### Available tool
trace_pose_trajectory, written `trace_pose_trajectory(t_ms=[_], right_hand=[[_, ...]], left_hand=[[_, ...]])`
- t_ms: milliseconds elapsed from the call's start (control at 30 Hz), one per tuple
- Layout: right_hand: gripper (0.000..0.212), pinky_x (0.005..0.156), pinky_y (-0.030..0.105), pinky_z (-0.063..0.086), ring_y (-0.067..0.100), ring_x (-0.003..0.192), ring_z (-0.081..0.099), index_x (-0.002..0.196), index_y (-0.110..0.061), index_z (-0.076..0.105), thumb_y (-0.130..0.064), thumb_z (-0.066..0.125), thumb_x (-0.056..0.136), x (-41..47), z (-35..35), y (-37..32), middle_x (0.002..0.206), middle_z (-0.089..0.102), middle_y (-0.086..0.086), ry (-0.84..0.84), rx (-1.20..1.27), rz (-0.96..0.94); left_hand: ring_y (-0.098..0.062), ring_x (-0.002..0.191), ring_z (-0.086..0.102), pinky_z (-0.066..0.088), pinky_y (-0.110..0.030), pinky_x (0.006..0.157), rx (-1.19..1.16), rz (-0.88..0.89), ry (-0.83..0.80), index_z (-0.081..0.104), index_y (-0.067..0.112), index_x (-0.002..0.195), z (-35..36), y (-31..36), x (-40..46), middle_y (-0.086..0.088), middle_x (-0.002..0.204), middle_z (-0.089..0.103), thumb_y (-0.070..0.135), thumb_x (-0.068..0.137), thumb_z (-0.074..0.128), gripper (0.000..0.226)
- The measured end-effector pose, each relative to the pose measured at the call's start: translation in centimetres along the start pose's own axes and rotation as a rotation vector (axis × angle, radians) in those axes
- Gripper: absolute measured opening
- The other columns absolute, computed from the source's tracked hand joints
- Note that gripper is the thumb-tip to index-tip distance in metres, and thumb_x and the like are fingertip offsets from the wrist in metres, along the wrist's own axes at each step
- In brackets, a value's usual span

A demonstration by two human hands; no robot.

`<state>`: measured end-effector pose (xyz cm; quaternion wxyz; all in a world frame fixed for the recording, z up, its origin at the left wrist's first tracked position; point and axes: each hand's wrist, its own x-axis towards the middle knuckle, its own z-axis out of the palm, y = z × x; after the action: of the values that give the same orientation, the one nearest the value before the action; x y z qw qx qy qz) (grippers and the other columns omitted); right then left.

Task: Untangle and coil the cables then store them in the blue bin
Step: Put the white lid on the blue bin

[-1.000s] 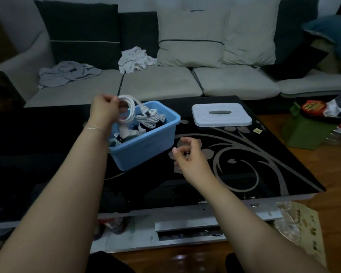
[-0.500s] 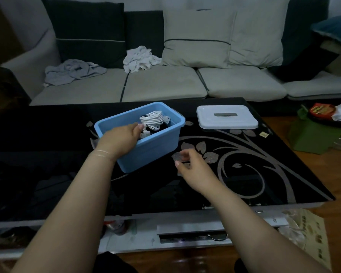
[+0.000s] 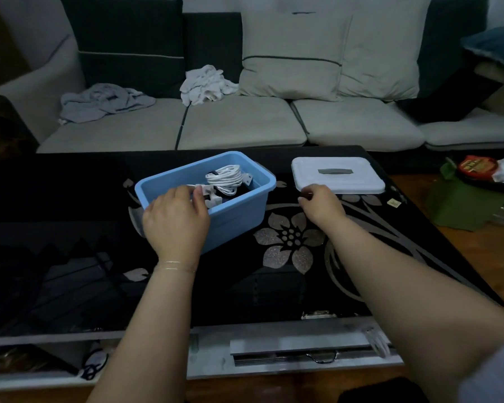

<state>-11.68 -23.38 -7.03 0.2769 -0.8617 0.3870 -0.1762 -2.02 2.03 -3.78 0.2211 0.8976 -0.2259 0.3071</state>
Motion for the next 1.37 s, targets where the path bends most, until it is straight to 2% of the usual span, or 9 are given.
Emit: trace_pose_trajectory(t_ms=[200,467,701,868,1002,1135,1235,1302,1369], right_hand=[[0.053,0.104,0.044,0.035,0.028,0.134,0.036,0.141,-0.011,0.038,-0.04,0.046,0.098,4.0,1.7,0.3,0.146,0.04,0.008,-0.052,-0.328,-0.036],[0.058,0.099,0.041,0.033,0.031,0.126,0.037,0.129,-0.009,0.052,-0.054,0.049,0.092,5.4,3.1,-0.2,0.137,0.042,0.013,0.043,-0.546,-0.009],[0.046,0.097,0.04,0.035,0.032,0.124,0.037,0.126,-0.007,0.056,-0.039,0.052,0.094,4.5,3.4,0.4,0.135,0.042,0.016,0.131,-0.539,-0.057],[0.042,0.097,0.041,0.036,0.034,0.12,0.043,0.125,-0.006,0.057,-0.034,0.051,0.094,3.7,1.6,-1.6,0.129,0.047,0.018,0.303,-0.24,-0.191],[0.037,0.078,0.037,0.043,0.027,0.098,0.056,0.114,-0.007,0.061,-0.036,0.048,0.096,2.2,-1.0,-6.3,0.111,0.058,0.012,0.474,0.081,-0.283],[0.034,0.074,0.034,0.043,0.027,0.091,0.058,0.105,-0.006,0.065,-0.036,0.054,0.093,-1.1,-1.3,-11.0,0.102,0.06,0.011,0.508,0.177,-0.606],[0.038,0.071,0.035,0.048,0.032,0.087,0.06,0.097,-0.003,0.066,-0.037,0.052,0.088,-4.6,0.8,-14.1,0.093,0.063,0.015,0.474,-0.005,-0.934],[0.041,0.062,0.036,0.051,0.033,0.078,0.062,0.09,-0.002,0.067,-0.039,0.05,0.085,-6.7,2.8,-15.6,0.085,0.064,0.015,0.46,-0.111,-1.08],[0.043,0.055,0.033,0.049,0.031,0.071,0.06,0.082,-0.003,0.068,-0.041,0.048,0.082,-8.3,4.5,-16.4,0.079,0.063,0.013,0.439,-0.198,-1.151]], left_hand=[[-0.036,0.067,0.062,0.044,-0.039,0.061,-0.067,-0.036,0.028,0.068,0.009,0.08,0.4,-0.1,0.2,-0.011,0.071,0.066,0.031,0.092,0.045,0.034],[-0.032,0.072,0.061,0.038,-0.039,0.066,-0.251,-0.127,0.129,0.066,0.01,0.078,0.1,-0.1,0.3,-0.008,0.074,0.066,0.028,0.096,0.048,0.031],[-0.018,0.092,0.053,0.042,-0.032,0.082,-0.498,-0.177,0.303,0.069,0.009,0.089,0.2,-0.7,0.5,-0.005,0.094,0.068,0.022,0.096,0.049,0.024],[-0.025,0.115,0.052,0.037,-0.035,0.1,-0.611,-0.414,0.25,0.065,0.011,0.109,0.3,-1.8,0.7,-0.005,0.121,0.062,0.024,0.093,0.046,0.028],[-0.031,0.122,0.049,0.035,-0.041,0.106,-0.64,-0.569,0.091,0.054,0.008,0.128,0.0,-2.2,1.1,-0.013,0.133,0.054,0.029,0.1,0.039,0.038],[-0.034,0.114,0.054,0.039,-0.047,0.102,-0.741,-0.61,0.075,0.055,0.009,0.126,-0.6,-2.4,1.2,-0.016,0.124,0.06,0.039,0.102,0.025,0.048],[-0.032,0.112,0.056,0.042,-0.041,0.099,-0.872,-0.728,0.071,0.06,0.007,0.121,-0.9,-2.9,1.5,-0.016,0.119,0.063,0.044,0.103,0.021,0.057],[-0.032,0.105,0.061,0.046,-0.04,0.095,-0.975,-0.798,0.071,0.065,0.006,0.106,-1.3,-3.4,1.6,-0.014,0.108,0.068,0.051,0.1,0.02,0.064],[-0.015,0.087,0.064,0.049,-0.035,0.088,-1.093,-0.866,0.07,0.064,0.02,0.08,-1.7,-3.5,1.7,0.004,0.085,0.067,0.053,0.1,0.02,0.059]])
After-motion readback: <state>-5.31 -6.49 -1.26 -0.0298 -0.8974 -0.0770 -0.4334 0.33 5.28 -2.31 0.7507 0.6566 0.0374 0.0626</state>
